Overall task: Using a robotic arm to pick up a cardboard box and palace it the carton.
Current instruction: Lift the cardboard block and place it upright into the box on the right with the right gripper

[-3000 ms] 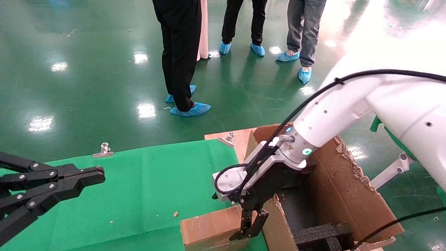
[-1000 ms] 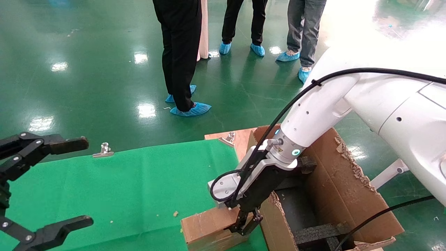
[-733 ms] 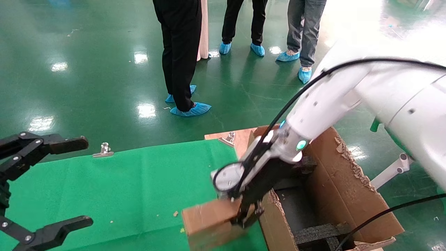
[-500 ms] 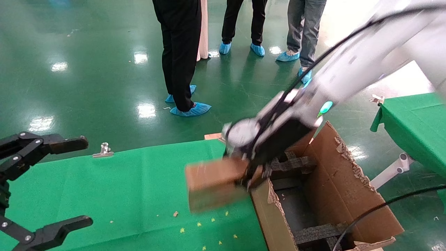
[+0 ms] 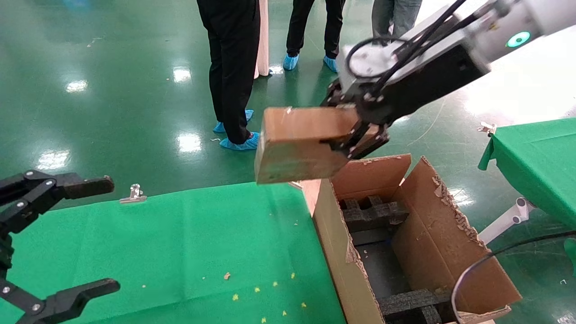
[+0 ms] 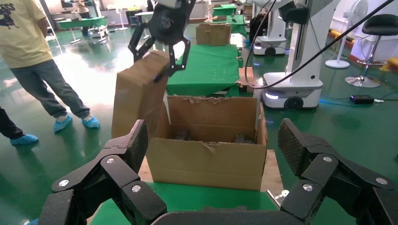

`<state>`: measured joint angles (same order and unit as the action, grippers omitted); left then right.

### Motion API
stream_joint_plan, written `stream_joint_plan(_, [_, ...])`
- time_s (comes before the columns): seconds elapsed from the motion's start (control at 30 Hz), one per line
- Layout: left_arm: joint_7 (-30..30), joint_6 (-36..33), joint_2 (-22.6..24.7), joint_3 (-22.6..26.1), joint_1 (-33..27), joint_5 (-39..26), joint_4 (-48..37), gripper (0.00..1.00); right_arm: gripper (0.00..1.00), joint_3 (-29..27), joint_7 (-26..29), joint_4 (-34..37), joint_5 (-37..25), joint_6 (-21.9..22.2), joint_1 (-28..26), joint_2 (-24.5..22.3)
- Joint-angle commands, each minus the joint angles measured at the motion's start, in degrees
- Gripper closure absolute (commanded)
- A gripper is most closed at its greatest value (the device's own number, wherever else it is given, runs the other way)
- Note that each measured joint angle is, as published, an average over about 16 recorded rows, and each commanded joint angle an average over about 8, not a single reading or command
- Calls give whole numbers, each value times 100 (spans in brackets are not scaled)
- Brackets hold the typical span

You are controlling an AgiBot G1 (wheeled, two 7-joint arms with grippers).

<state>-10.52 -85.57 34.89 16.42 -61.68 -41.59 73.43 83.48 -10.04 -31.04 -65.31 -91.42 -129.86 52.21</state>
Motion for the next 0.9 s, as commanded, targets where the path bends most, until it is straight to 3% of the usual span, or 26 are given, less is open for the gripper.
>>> stream_joint_plan(0.03, [0,0,0,1,0,0,0,0,100,71,-30,63,108,-2,-140,-50])
stream_joint_plan(0.63, [4,3,-3,7,-2,5,0,0,100,1499,-108,221,108,-14,-980,-1184])
stream_joint_plan(0.9, [5,4,-4,10,-2,7,0,0,100,2149,-30,384,191,13,-1018,-1690])
